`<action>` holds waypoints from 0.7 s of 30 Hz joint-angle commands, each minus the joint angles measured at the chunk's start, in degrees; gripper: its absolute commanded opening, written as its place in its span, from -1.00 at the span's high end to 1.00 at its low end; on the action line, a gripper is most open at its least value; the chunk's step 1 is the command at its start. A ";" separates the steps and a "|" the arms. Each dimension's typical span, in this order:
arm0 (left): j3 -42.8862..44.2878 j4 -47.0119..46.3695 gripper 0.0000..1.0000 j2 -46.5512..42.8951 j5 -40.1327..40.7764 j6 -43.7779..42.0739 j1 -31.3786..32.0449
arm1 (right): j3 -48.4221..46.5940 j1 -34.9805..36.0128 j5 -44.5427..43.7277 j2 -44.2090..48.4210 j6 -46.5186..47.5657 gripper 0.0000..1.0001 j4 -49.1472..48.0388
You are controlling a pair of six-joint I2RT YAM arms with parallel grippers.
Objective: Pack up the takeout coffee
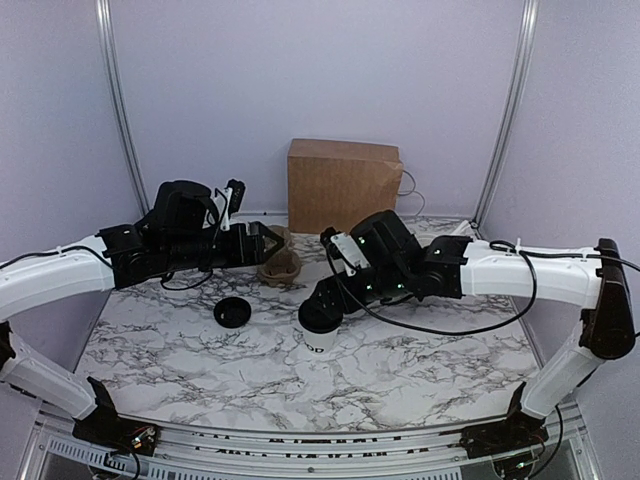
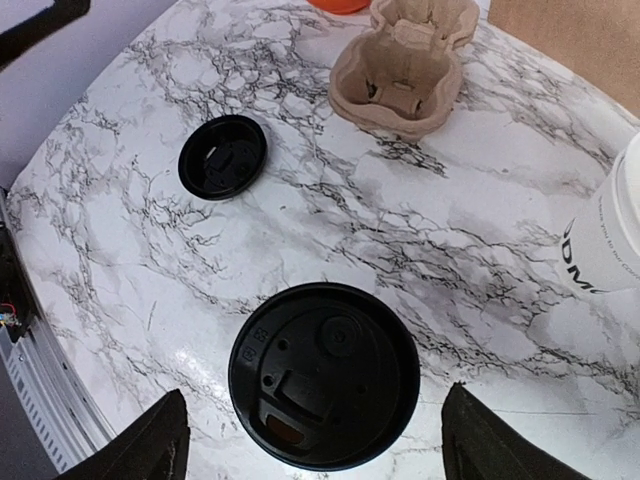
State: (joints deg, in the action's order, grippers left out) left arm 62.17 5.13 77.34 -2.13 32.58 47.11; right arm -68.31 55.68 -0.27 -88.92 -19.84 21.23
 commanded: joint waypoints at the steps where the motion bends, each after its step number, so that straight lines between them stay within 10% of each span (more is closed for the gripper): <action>1: -1.46 4.26 -0.63 -4.80 8.32 -2.12 -1.07 | -4.91 2.36 -7.32 -2.30 1.97 -0.69 5.76; 8: -2.15 6.41 -0.97 -6.94 9.86 -3.40 -1.91 | -8.36 3.67 -7.81 -6.35 2.07 -0.71 8.39; 21: -3.81 6.44 -0.98 -8.31 10.04 -3.89 -2.37 | -12.22 4.48 -10.47 -11.03 1.82 -0.70 12.25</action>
State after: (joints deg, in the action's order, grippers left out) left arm 58.85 10.66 70.72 6.98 29.43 45.19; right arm -77.80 59.59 -8.73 -99.09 -18.13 31.59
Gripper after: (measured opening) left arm 0.992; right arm 0.855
